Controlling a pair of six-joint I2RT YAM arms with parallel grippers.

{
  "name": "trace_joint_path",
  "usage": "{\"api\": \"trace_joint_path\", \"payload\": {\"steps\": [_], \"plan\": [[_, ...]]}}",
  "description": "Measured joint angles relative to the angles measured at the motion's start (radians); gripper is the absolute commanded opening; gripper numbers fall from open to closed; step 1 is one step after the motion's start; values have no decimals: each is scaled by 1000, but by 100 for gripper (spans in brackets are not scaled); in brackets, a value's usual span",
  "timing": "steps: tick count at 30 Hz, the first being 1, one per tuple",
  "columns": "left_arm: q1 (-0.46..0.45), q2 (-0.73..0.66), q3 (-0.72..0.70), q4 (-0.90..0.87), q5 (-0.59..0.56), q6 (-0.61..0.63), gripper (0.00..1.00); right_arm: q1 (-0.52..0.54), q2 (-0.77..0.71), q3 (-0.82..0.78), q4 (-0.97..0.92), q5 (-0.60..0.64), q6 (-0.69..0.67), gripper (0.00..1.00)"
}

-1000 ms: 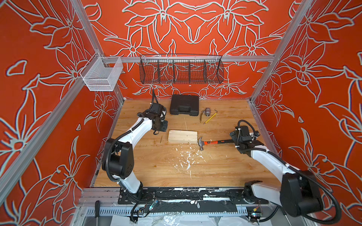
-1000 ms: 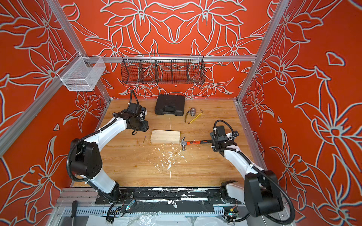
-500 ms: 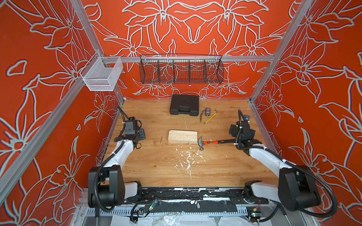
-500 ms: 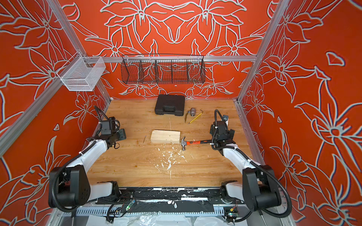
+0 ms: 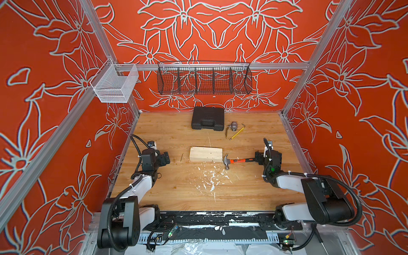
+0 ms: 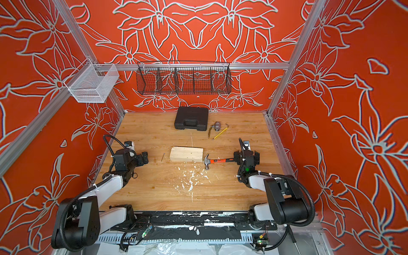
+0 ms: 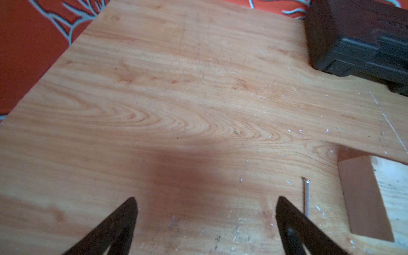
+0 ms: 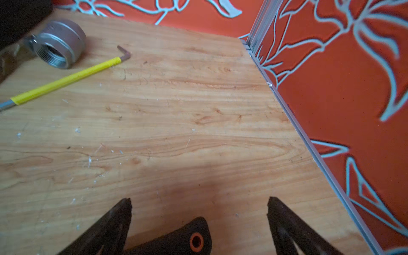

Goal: Use a claw hammer to pull out a nail
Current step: Reset both arms

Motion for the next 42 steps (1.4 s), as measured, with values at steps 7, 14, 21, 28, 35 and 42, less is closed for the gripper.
{"api": "trace_joint_path", "payload": {"steps": [7, 14, 21, 28, 35, 42], "plan": [[-35, 121, -16, 134, 15, 18, 97, -31, 37, -40, 139, -108, -23, 98], [-88, 172, 38, 136, 5, 54, 98, -42, 38, -45, 165, -162, -32, 98], [-89, 172, 40, 135, -5, 61, 97, -55, 37, -31, 137, -188, -32, 98], [-89, 173, 40, 135, -7, 61, 97, -59, 37, -30, 130, -196, -32, 98], [-89, 173, 40, 135, -7, 61, 97, -62, 37, -21, 123, -202, -32, 98], [-89, 174, 40, 135, -7, 61, 97, -62, 37, -21, 118, -203, -31, 98]]}}
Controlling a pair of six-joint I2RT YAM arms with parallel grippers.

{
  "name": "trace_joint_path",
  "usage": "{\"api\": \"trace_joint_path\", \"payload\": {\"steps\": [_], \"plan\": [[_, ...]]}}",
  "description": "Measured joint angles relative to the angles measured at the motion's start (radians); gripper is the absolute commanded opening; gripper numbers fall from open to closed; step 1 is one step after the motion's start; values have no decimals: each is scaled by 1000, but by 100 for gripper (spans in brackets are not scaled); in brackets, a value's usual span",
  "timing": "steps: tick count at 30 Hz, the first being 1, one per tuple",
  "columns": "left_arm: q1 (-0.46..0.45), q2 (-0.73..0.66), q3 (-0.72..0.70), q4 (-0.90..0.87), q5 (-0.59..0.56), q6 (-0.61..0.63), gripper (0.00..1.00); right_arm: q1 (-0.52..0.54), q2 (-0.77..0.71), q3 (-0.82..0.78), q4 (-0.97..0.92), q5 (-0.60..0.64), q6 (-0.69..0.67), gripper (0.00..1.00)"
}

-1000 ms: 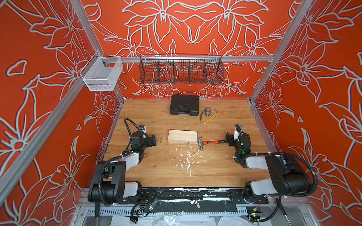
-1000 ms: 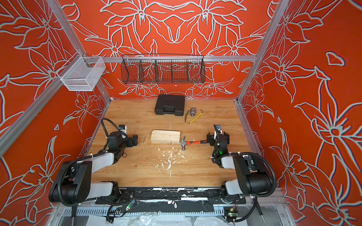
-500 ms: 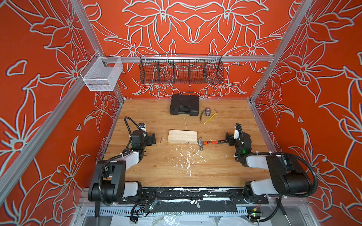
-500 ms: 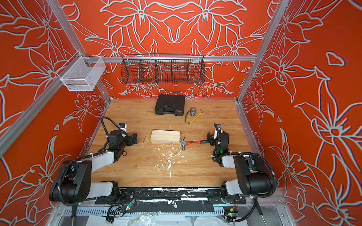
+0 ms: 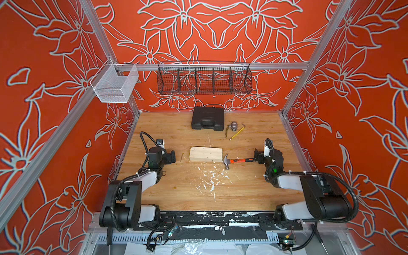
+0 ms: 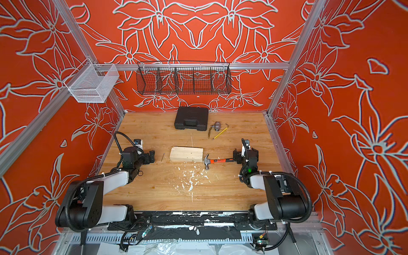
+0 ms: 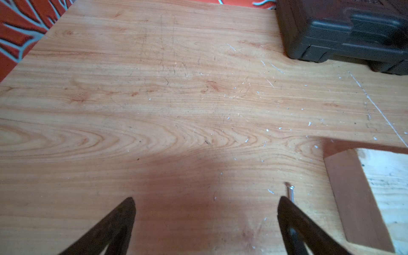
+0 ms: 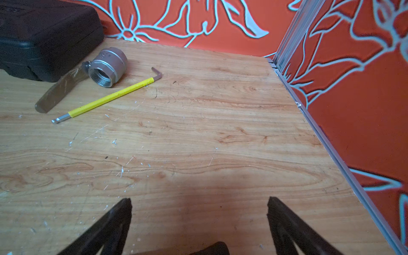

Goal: Use a claw hammer to pull out a nail
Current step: Reset both arms

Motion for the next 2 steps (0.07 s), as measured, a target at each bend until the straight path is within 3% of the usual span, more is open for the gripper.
{"api": "trace_joint_path", "payload": {"steps": [2], "plan": [[0, 0, 0, 0, 0, 0, 98, 0, 0, 0, -2, 0, 0, 98]]}}
